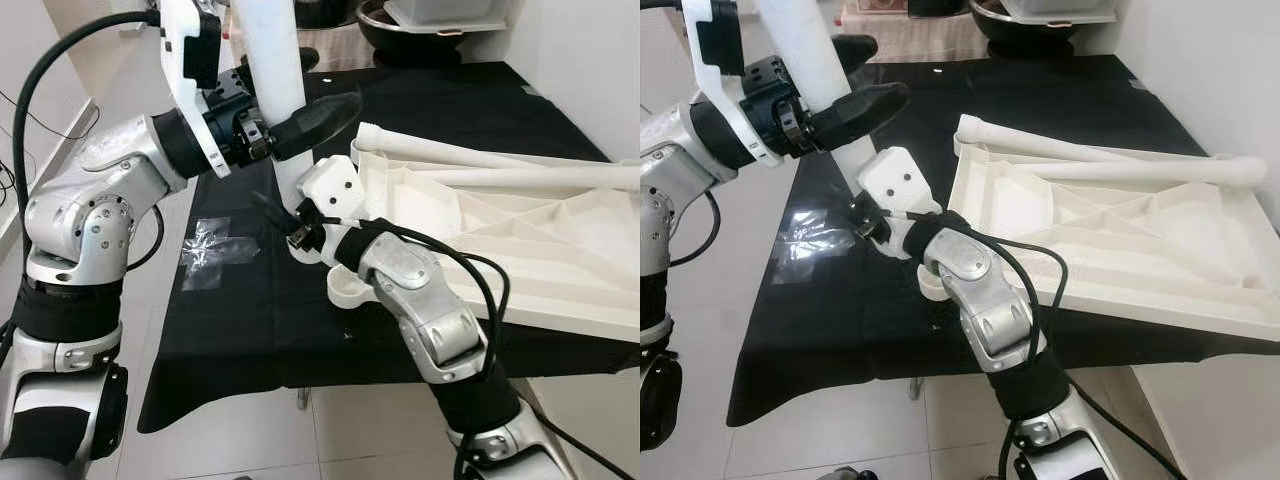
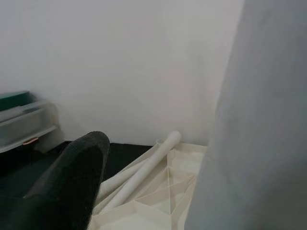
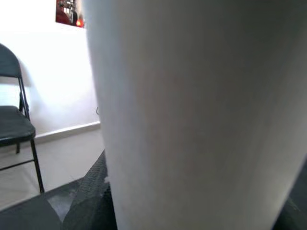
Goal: Building children table
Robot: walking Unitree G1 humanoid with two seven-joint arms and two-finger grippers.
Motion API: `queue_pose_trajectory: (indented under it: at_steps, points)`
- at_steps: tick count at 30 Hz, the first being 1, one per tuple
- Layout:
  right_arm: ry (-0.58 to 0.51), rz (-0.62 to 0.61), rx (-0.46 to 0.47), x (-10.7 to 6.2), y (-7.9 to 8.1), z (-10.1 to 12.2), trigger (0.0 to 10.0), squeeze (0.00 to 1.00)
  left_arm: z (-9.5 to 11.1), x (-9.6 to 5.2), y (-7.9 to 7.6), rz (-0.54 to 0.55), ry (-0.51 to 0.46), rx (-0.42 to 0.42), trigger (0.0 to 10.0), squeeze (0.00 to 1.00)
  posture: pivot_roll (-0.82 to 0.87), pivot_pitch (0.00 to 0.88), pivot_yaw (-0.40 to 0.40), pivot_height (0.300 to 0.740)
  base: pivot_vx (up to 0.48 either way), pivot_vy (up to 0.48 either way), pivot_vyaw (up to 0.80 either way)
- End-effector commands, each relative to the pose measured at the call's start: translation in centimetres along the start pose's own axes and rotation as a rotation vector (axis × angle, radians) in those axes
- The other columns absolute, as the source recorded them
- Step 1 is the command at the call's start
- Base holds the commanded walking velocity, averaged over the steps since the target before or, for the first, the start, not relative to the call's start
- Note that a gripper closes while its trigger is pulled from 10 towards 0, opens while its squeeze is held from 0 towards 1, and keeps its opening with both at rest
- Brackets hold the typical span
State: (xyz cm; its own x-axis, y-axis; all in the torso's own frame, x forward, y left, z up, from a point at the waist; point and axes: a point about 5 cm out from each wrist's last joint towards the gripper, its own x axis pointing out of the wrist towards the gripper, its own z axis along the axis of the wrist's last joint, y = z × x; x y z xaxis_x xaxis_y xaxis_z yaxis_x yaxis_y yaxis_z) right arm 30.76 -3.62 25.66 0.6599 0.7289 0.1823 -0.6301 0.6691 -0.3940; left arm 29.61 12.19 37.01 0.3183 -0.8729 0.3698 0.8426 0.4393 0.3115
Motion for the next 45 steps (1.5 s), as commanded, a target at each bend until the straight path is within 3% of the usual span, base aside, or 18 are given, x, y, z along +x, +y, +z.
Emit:
queue_pose_trajectory:
  at_steps: [1,17,18,19,21,23,24,27,28,29,30,37,38,40,41,45]
  points:
    - [-0.041,0.055,-0.029,0.0,1.1,0.7,10.0,0.0,0.4,0.2,0.5,0.029,-0.012,0.028,0.0,0.0,0.0,0.107,0.011,0.74,0.0,0.0,0.0]
    - [0.058,-0.036,-0.034,0.1,0.2,-1.0,10.0,0.0,1.2,0.6,0.3,0.009,0.008,0.059,0.0,0.0,0.01,0.111,0.008,0.74,0.0,0.0,0.0]
    - [0.057,-0.027,0.005,0.1,0.2,-1.1,10.0,0.55,0.9,0.5,-0.2,-0.041,0.025,0.043,0.0,0.0,0.01,0.106,0.008,0.74,0.0,0.0,0.0]
    - [0.058,0.024,0.055,0.0,0.4,-1.2,10.0,1.0,0.7,0.3,-0.8,-0.104,0.038,0.033,0.0,0.0,0.01,0.106,0.008,0.74,0.0,0.0,0.0]
    - [0.052,0.129,0.119,-0.2,1.1,-1.2,10.0,1.0,0.1,0.1,-1.9,-0.222,0.06,-0.013,0.0,0.0,0.01,0.101,0.009,0.74,0.0,0.0,0.0]
    - [0.052,0.149,0.131,-0.2,1.2,-1.2,10.0,1.0,-0.1,0.0,-2.1,-0.249,0.065,-0.03,0.0,0.0,0.01,0.101,0.009,0.74,0.0,0.0,0.0]
    - [0.062,0.185,0.172,-0.2,1.4,-1.2,10.0,1.0,-0.6,0.0,-2.7,-0.316,0.089,-0.047,0.0,0.0,0.01,0.101,0.009,0.74,0.0,0.0,0.0]
    - [0.071,0.229,0.161,-0.4,1.4,-1.4,10.0,1.0,-1.3,0.0,-3.3,-0.371,0.124,-0.066,0.0,0.0,0.0,0.098,0.007,0.74,0.0,0.0,0.0]
    - [0.081,0.286,0.196,-0.5,1.7,-1.5,10.0,0.19,-1.9,-0.1,-3.9,-0.419,0.15,-0.076,0.0,0.0,0.0,0.096,0.005,0.74,0.0,0.0,0.0]
    - [0.081,0.286,0.196,-0.5,1.7,-1.5,10.0,0.19,-1.9,-0.1,-3.9,-0.419,0.15,-0.076,0.0,0.0,0.0,0.096,0.005,0.74,0.0,0.0,0.0]
    - [0.082,0.301,0.21,-0.5,1.8,-1.5,10.0,0.0,-2.0,-0.1,-4.0,-0.431,0.15,-0.081,0.0,0.0,0.0,0.097,0.004,0.74,0.0,0.0,0.0]
    - [0.066,0.349,0.317,-0.5,2.3,-1.3,10.0,0.0,-1.8,-0.2,-4.4,-0.452,0.13,-0.093,0.0,0.0,0.0,0.099,0.0,0.74,0.0,0.0,0.0]
    - [0.065,0.357,0.326,-0.5,2.4,-1.2,7.4,0.0,-1.8,-0.2,-4.4,-0.453,0.127,-0.092,0.0,0.0,0.0,0.099,0.0,0.74,0.0,0.0,0.0]
    - [0.067,0.365,0.332,-0.5,2.4,-1.2,7.4,0.0,-1.8,-0.2,-4.4,-0.453,0.125,-0.091,0.0,0.0,0.0,0.099,0.0,0.74,0.0,0.0,0.0]
    - [0.07,0.378,0.346,-0.5,2.6,-1.2,0.0,0.0,-1.7,-0.3,-4.3,-0.454,0.122,-0.089,0.0,0.0,0.0,0.099,0.0,0.74,0.0,0.0,0.0]
    - [0.071,0.402,0.365,-0.6,3.1,-1.1,0.0,0.0,-1.5,-0.3,-4.3,-0.457,0.115,-0.085,0.0,0.0,0.0,0.101,0.002,0.74,0.0,0.0,0.0]
